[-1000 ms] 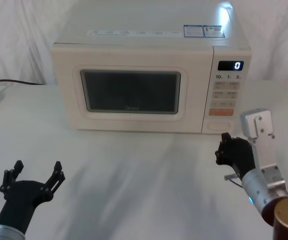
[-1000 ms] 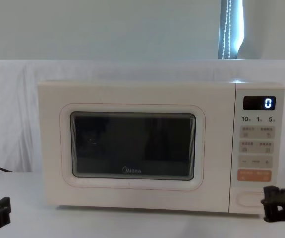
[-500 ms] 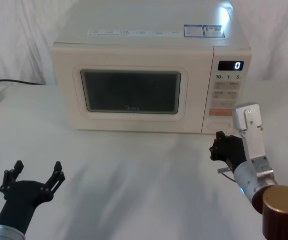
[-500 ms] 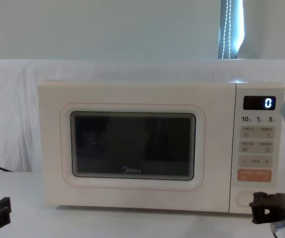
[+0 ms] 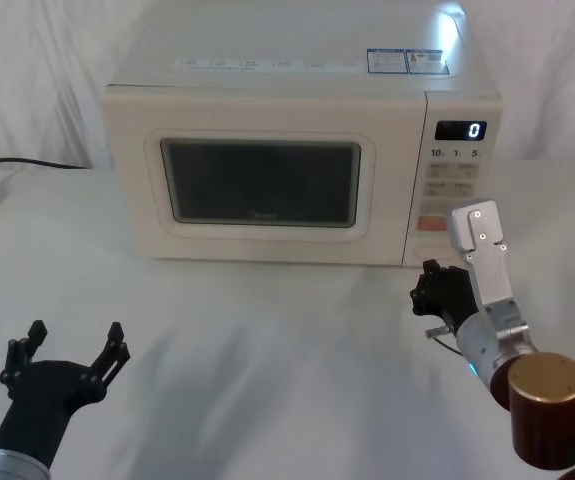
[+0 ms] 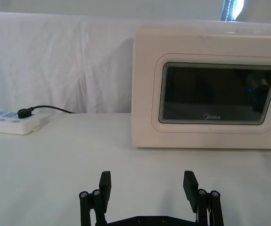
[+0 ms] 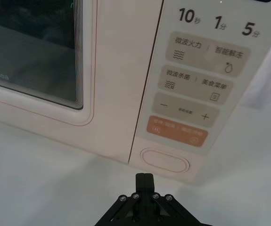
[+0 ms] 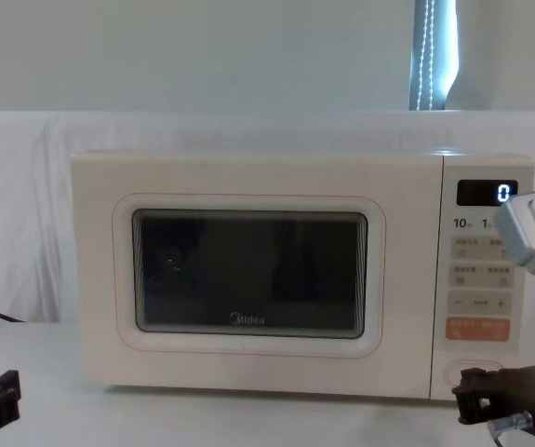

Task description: Press the button to open the microwave door with one hand; close the microwave door with the other hand.

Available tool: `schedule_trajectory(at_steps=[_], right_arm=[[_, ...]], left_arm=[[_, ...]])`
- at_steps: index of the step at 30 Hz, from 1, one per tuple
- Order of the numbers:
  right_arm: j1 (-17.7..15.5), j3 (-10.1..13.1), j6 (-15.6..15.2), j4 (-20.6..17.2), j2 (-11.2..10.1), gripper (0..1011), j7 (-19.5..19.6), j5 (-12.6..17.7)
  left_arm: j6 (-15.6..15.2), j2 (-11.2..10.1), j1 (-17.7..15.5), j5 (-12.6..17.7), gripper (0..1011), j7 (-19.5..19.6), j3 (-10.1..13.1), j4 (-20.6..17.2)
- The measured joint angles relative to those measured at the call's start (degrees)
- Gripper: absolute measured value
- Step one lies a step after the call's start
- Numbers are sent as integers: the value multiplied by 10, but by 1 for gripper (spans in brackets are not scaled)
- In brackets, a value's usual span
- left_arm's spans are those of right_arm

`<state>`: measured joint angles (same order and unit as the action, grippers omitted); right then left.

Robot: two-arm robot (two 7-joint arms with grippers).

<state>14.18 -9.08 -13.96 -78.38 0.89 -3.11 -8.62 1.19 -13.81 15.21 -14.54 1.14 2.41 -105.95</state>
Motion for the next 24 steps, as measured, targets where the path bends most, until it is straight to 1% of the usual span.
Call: schedule_trajectory(at_steps=[14,24], right_arm=[[25,0,7,41,5,0,0,-11],[39,8,14,66,9,0,6,-14]], left_arm=[[0,0,0,0,1005,0,0,0],[0,0,0,0,1005,0,0,0]])
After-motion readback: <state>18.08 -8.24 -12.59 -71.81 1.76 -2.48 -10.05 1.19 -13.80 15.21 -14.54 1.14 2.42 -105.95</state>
